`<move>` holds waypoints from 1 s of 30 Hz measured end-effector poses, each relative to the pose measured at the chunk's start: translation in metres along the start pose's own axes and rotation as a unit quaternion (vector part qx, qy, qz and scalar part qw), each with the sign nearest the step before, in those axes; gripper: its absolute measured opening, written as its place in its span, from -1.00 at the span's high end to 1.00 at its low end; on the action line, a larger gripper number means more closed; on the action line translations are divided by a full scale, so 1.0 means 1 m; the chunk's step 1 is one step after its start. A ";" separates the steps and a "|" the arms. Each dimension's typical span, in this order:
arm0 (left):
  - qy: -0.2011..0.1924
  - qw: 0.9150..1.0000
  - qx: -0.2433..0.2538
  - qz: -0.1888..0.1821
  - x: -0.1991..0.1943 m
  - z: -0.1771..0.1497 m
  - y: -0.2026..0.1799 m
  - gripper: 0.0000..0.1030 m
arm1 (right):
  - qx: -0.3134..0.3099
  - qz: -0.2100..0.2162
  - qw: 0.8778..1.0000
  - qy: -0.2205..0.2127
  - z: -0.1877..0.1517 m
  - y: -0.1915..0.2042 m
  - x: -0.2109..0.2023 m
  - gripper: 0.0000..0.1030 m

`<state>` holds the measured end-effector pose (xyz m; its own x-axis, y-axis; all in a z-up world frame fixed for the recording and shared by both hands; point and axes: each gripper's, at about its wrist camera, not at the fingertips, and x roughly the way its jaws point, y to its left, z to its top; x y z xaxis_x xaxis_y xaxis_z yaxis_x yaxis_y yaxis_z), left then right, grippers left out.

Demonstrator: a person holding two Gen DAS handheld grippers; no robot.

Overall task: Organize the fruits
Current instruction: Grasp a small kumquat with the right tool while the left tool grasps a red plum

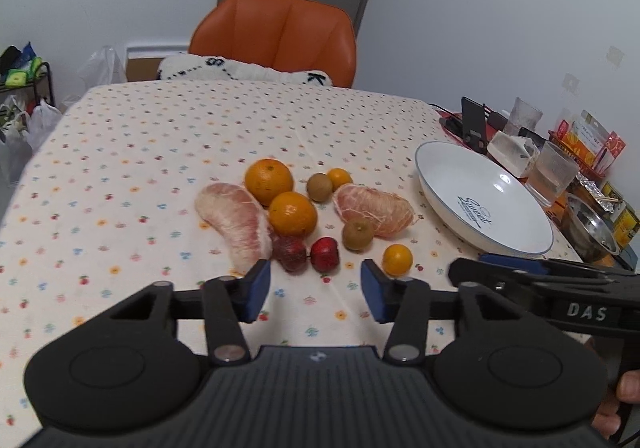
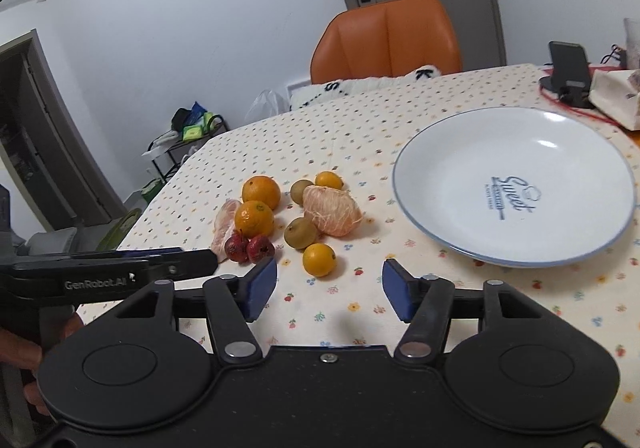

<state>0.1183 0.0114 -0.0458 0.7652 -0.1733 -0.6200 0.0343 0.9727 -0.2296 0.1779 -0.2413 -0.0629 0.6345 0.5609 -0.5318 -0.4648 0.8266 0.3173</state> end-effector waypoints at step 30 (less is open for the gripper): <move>0.023 0.999 0.003 0.029 0.058 0.008 -0.019 0.60 | -0.003 0.052 0.998 0.044 0.009 -0.017 0.041 0.57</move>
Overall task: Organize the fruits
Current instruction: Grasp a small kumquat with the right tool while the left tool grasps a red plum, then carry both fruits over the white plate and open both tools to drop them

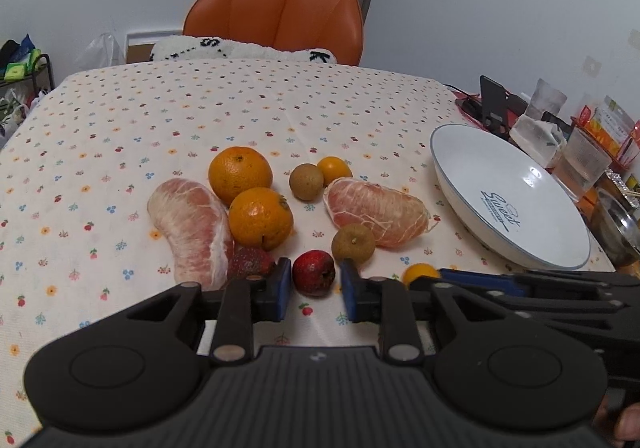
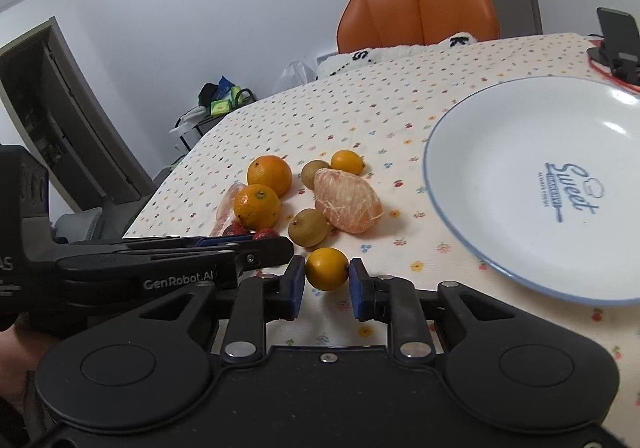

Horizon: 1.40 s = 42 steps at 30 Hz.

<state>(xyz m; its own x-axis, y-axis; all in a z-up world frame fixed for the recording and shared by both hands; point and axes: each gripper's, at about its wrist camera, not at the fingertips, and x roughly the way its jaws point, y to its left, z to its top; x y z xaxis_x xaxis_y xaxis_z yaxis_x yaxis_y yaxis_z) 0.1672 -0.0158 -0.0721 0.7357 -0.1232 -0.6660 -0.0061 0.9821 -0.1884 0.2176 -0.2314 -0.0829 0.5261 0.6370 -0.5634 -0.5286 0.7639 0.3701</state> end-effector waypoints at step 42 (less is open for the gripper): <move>-0.008 0.993 0.091 -0.073 0.025 0.032 -0.135 0.60 | 0.076 -0.103 0.986 -0.106 -0.004 -0.092 -0.099 0.46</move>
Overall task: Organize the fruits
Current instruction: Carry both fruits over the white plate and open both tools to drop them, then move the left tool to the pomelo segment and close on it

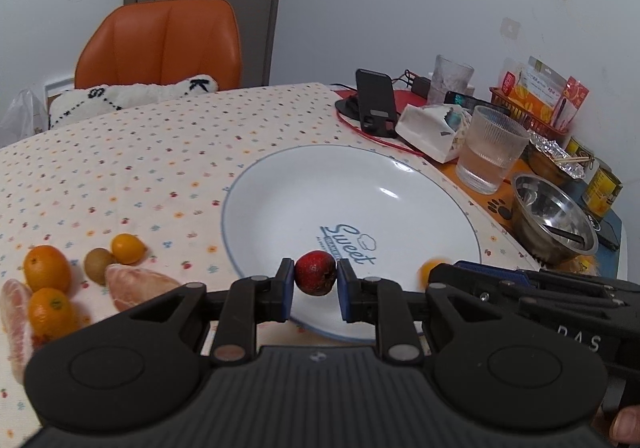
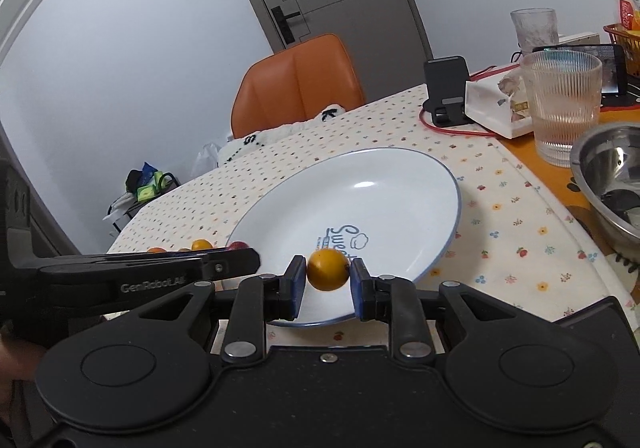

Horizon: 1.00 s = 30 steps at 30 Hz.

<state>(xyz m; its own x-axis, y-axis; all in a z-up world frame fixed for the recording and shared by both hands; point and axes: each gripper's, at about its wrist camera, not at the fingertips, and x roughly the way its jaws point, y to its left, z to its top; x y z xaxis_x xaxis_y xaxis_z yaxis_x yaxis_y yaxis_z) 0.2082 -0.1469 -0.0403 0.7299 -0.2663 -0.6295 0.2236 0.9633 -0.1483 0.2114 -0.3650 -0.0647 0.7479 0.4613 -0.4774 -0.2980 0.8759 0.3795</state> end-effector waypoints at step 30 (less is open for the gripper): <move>-0.017 0.996 -0.060 0.065 -0.060 -0.032 0.069 -0.40 | -0.023 0.011 1.000 -0.012 -0.010 0.056 -0.003 -0.73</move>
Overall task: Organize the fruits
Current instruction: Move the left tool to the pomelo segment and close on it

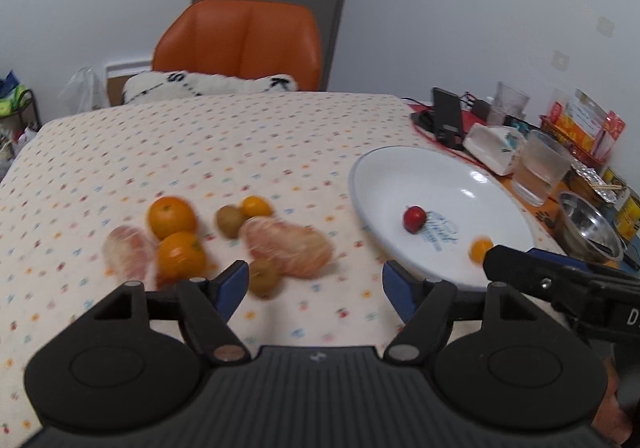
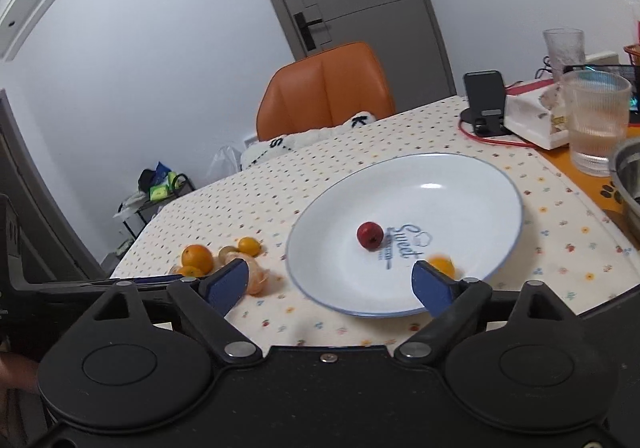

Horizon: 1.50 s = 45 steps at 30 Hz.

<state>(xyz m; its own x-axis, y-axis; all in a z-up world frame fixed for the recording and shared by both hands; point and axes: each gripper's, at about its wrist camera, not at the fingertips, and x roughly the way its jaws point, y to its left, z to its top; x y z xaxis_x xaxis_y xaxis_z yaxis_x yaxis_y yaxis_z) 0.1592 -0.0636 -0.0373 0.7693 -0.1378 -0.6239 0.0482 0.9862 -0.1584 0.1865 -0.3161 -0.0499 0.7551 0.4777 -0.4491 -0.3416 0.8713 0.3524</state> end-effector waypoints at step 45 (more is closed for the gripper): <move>-0.017 0.994 -0.090 0.056 -0.008 -0.018 0.126 -0.18 | -0.093 0.074 0.989 0.089 -0.004 0.105 0.084 -0.23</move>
<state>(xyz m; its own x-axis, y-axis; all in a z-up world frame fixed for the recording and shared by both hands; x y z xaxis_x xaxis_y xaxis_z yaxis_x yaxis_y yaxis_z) 0.1476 0.0603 -0.0660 0.7850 -0.0212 -0.6191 -0.1512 0.9626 -0.2247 0.2111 -0.1840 -0.0539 0.5842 0.5991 -0.5474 -0.5503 0.7882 0.2754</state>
